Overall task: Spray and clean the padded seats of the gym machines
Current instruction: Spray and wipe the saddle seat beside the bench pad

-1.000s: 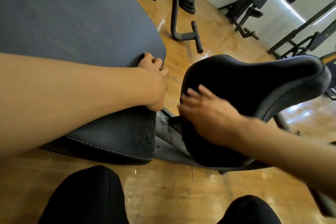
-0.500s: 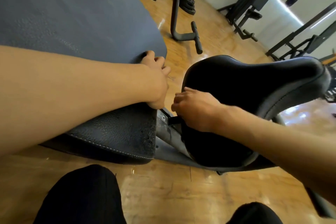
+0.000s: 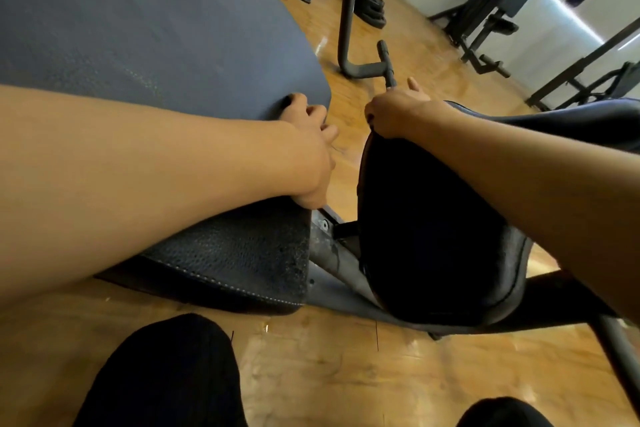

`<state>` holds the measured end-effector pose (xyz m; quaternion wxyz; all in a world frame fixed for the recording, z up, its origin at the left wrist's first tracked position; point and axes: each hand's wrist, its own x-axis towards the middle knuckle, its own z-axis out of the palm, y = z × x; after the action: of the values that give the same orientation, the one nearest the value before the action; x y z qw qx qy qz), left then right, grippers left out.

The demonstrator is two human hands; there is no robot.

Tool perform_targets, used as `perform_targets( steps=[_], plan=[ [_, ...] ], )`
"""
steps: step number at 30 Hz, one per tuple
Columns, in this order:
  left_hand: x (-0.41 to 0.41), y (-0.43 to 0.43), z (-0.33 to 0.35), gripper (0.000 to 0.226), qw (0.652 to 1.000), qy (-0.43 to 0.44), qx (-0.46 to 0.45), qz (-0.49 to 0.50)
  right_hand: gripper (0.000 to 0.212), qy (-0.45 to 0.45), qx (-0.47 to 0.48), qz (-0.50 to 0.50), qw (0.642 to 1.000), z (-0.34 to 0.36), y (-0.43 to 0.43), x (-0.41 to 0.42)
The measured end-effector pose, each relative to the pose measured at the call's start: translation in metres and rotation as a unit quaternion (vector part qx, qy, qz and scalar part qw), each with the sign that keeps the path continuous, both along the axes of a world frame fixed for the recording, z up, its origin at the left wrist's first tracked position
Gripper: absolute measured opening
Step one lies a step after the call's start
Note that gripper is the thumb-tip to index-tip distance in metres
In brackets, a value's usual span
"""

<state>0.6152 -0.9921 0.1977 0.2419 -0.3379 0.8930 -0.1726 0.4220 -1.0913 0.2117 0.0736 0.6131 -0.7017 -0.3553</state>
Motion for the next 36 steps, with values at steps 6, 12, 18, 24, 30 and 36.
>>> perform_targets(
  steps=[6,12,18,24,30,36],
  plan=[
    [0.002,0.002,0.0,0.062,1.0,0.016,0.0,0.006,0.027,-0.049,0.029,0.207,0.977,-0.016,0.11,0.035],
    [0.003,0.005,0.003,0.064,1.0,0.007,0.002,0.01,0.052,-0.158,0.062,0.26,0.95,-0.011,0.256,0.056],
    [0.0,0.004,0.001,0.061,1.0,0.002,0.004,0.017,0.045,-0.129,0.064,0.239,0.96,0.016,0.207,0.048],
    [0.004,-0.001,0.001,0.065,1.0,0.011,0.003,0.0,0.03,-0.043,-0.048,0.055,0.996,0.027,0.055,0.017],
    [0.003,-0.003,0.001,0.064,1.0,0.012,0.007,0.003,0.029,-0.046,-0.03,0.057,0.997,0.016,0.058,0.019],
    [0.003,0.001,0.002,0.066,1.0,0.004,0.009,0.018,0.05,-0.107,0.047,0.195,0.974,0.009,0.217,0.048]
  ],
)
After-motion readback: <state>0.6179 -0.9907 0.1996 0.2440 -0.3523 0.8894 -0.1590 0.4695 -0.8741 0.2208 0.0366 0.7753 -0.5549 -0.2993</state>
